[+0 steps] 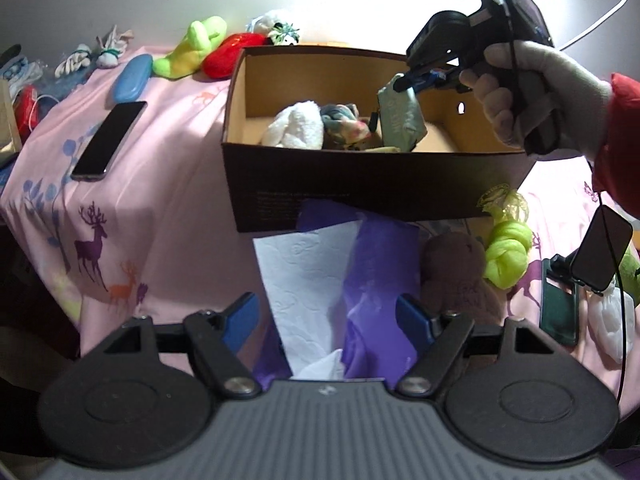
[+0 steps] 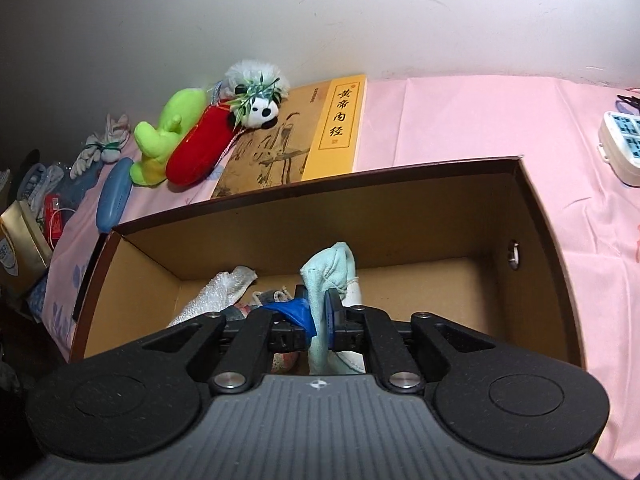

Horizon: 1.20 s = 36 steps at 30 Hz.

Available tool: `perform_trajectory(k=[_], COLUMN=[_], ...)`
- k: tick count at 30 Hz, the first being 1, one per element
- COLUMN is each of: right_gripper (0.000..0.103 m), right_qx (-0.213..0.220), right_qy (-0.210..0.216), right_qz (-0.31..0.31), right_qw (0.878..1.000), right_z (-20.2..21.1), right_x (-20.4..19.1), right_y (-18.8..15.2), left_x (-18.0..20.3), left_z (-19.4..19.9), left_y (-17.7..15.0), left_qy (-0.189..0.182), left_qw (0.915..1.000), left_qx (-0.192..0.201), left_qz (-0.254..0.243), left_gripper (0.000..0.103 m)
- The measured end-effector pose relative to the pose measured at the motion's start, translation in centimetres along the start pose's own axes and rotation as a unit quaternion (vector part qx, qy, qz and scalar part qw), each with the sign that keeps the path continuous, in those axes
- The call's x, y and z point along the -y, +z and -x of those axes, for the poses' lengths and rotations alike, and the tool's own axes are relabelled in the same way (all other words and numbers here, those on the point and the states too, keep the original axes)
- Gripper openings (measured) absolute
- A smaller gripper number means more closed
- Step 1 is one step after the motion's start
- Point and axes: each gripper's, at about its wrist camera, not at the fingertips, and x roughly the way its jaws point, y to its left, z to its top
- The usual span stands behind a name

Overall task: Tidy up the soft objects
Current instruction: 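Lower the pouch into the box and open the right gripper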

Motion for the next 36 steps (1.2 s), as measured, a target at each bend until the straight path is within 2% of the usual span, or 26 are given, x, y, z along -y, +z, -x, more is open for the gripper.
perform_trajectory(k=[3,6,8,12,17,21,26,36], right_gripper=[0.0,0.0,0.0,0.001,0.002,0.002,0.002,0.004], right_qx=[0.002,-0.004,0.001,0.033,0.063,0.083,0.096,0.124], right_qy=[0.003,0.06,0.077,0.046,0.082,0.088,0.103,0.082], right_qz=[-0.027,-0.077,-0.088,-0.04,-0.014,0.023,0.023,0.039], right_qw=[1.0,0.995,0.993,0.998,0.995,0.992,0.99,0.988], right_z=[-0.6,0.3,1.3,4.2,9.4,13.4,16.7,22.3], right_x=[0.5,1.6,1.5,0.3,-0.1,-0.5,0.4,2.9], right_y=[0.4,0.9,1.1,0.9,-1.1,-3.5,-6.3,-11.7], left_x=[-0.3,-0.6,-0.7,-0.5,0.4,1.5,3.4,8.2], left_z=[0.2,0.2,0.1,-0.3,-0.6,-1.2,-1.4,-1.7], left_y=[0.1,0.3,0.5,1.3,2.6,3.5,3.9,3.1], left_qy=[0.003,0.003,0.002,-0.003,-0.006,0.004,0.012,0.041], left_qw=[1.0,1.0,1.0,1.0,1.0,1.0,0.9998,0.9982], left_qx=[0.003,0.007,0.007,0.003,0.003,-0.007,-0.013,-0.035], left_qz=[-0.001,0.002,0.005,0.009,0.005,0.0,-0.012,-0.028], left_gripper=[0.078,0.08,0.081,0.081,0.081,0.081,0.081,0.081])
